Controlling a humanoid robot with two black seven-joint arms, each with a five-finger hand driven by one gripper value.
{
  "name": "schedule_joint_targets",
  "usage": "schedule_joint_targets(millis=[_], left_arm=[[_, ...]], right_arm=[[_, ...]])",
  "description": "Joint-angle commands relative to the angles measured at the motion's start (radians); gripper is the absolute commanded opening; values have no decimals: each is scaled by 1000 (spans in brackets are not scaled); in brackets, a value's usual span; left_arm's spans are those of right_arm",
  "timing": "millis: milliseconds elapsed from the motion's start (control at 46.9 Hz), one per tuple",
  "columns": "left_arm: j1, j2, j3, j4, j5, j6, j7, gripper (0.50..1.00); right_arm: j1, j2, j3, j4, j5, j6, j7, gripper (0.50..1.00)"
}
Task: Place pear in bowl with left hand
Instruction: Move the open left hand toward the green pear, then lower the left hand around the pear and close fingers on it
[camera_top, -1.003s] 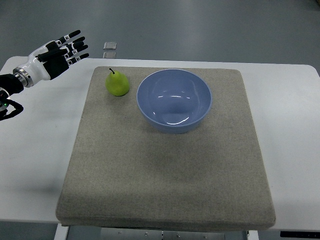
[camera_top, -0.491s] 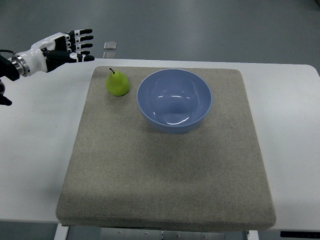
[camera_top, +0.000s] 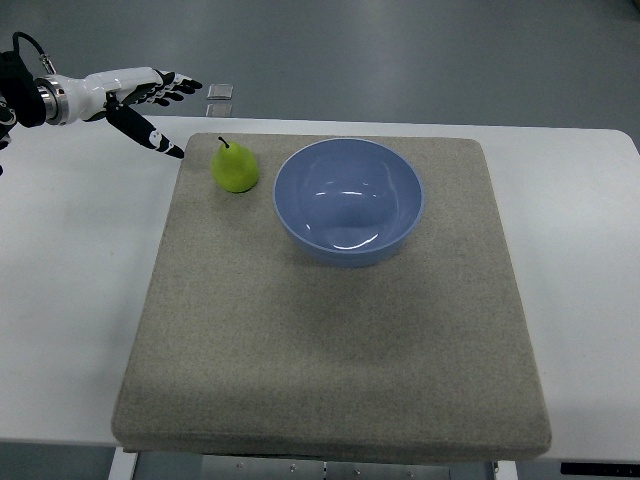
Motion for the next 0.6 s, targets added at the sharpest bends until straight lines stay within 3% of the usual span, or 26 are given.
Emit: schedule_joint_targets(millis=[0, 107, 427, 576], left_arm=[[-6, -5, 0, -25, 83, 0, 0, 994], [-6, -14, 1, -62, 172, 2, 0, 994], [2, -117, 26, -31, 244, 20, 3, 994], [2, -135, 101, -4, 243, 106, 3, 994]], right_arm=[[0, 0, 0, 0, 0, 0, 0, 926], [0, 0, 0, 0, 0, 0, 0, 926], [0, 0, 0, 0, 0, 0, 0, 926], [0, 0, 0, 0, 0, 0, 0, 926]])
